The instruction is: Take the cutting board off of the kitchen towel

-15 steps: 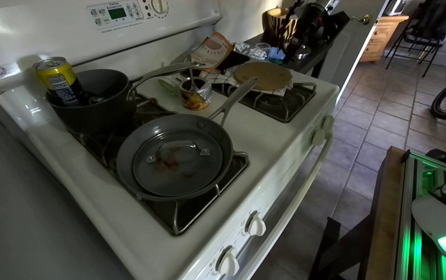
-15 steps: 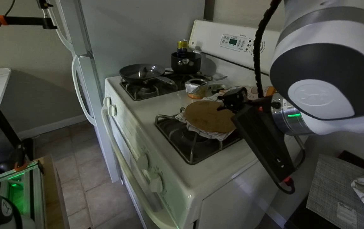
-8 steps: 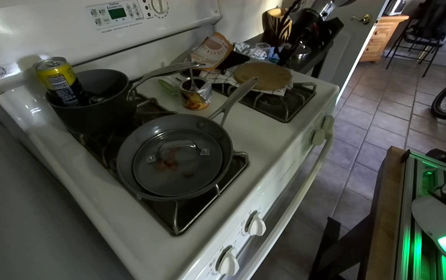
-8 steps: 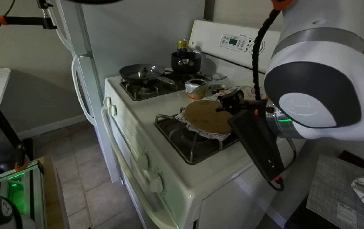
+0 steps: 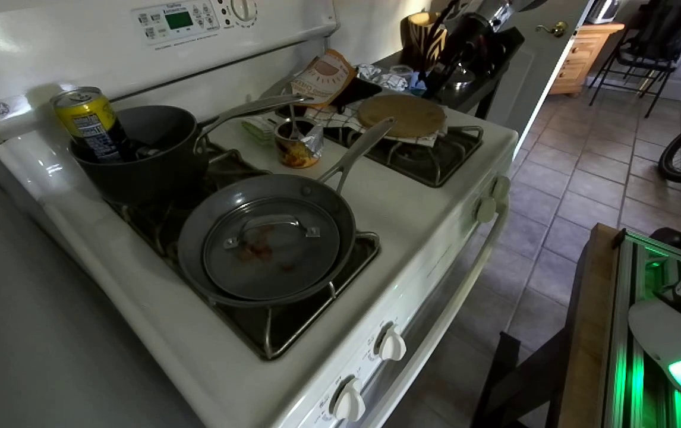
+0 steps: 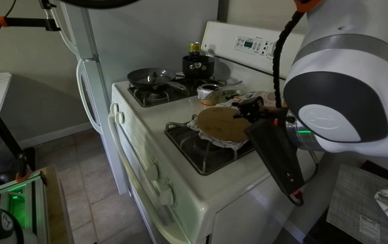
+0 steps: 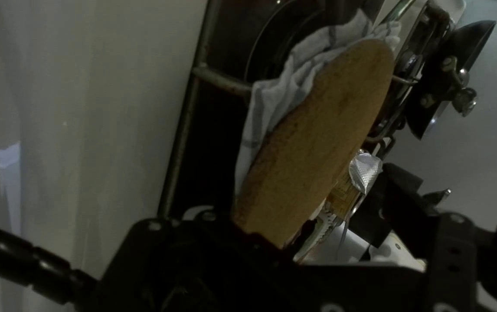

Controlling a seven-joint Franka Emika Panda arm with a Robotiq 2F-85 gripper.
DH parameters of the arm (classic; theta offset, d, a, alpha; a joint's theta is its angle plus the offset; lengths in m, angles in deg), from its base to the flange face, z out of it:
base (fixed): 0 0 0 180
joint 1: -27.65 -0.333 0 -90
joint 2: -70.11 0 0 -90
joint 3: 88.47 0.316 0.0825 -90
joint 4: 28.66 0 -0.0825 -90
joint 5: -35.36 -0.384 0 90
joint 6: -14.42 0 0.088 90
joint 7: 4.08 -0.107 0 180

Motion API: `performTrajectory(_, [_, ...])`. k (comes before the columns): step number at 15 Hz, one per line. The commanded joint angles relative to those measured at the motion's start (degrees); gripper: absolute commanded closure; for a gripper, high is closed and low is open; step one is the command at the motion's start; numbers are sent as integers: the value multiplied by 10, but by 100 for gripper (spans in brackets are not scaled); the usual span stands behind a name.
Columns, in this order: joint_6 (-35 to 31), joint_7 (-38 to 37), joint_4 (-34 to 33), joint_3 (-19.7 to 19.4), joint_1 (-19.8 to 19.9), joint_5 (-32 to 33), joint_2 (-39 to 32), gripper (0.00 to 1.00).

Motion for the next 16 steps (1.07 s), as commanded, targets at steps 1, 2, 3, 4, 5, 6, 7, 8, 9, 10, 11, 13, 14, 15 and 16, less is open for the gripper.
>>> performTrajectory(1, [-17, 1, -1, 3, 6, -31, -12, 12])
performTrajectory(2, [-20, 0, -1, 3, 6, -36, -15, 11])
performTrajectory(3, [-23, -3, -2, 2, 6, -39, -18, 12])
performTrajectory(4, [-25, -3, -2, 2, 5, -40, -22, 11])
performTrajectory(5, [-28, -4, -2, 3, 5, -42, -24, 11])
performTrajectory(6, [-29, -4, -2, 4, 6, -45, -27, 11])
performTrajectory(7, [-27, -5, -2, 4, 6, -48, -29, 12])
performTrajectory(8, [-25, -5, -3, 5, 7, -51, -31, 12])
performTrajectory(9, [-22, -6, -3, 5, 7, -54, -33, 12])
performTrajectory(10, [-19, -7, -4, 5, 7, -56, -33, 12])
performTrajectory(11, [-18, -6, -4, 5, 7, -59, -33, 12])
performTrajectory(13, [-14, -6, -3, 6, 8, -64, -30, 12])
performTrajectory(14, [-10, -6, -4, 6, 8, -65, -30, 12])
performTrajectory(15, [-4, -8, -5, 7, 9, -67, -30, 12])
performTrajectory(16, [2, -9, -5, 7, 9, -68, -29, 11])
